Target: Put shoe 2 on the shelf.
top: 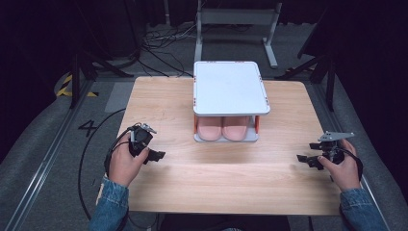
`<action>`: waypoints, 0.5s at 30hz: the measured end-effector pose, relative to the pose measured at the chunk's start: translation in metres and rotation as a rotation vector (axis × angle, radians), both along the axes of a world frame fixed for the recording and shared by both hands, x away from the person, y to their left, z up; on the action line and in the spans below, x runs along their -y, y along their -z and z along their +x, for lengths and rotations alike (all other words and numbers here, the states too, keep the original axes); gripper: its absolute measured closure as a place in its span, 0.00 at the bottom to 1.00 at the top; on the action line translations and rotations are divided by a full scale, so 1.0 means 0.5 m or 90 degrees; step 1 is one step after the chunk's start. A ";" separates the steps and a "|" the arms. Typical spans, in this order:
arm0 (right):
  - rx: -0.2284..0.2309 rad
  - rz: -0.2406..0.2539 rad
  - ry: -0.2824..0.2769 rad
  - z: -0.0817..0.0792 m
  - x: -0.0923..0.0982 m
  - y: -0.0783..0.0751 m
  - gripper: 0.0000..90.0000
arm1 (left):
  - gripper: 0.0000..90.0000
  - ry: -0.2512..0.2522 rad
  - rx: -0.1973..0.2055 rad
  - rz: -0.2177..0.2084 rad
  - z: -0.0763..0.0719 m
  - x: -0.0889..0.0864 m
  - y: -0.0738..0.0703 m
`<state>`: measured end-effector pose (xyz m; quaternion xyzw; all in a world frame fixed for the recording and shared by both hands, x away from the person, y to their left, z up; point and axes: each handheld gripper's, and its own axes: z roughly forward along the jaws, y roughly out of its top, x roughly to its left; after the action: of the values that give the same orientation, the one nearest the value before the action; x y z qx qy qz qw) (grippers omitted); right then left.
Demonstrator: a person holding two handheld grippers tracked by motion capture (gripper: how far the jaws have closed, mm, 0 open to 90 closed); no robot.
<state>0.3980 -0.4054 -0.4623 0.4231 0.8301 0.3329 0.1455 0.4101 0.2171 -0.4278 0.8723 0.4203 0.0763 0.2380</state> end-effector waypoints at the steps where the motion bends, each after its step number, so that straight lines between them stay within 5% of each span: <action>1: -0.002 0.001 0.001 -0.001 0.000 0.005 0.19 | 0.21 -0.001 -0.003 -0.003 0.002 -0.001 0.002; 7: -0.003 0.002 0.001 -0.003 -0.006 0.031 0.19 | 0.20 0.001 -0.002 -0.005 0.007 -0.006 0.012; 15: 0.031 -0.002 0.010 0.000 -0.014 0.043 0.13 | 0.20 0.001 -0.001 -0.012 0.009 -0.004 0.017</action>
<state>0.3978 -0.3983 -0.4839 0.4209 0.8235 0.3410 0.1685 0.4144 0.2191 -0.4363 0.8704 0.4206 0.0713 0.2458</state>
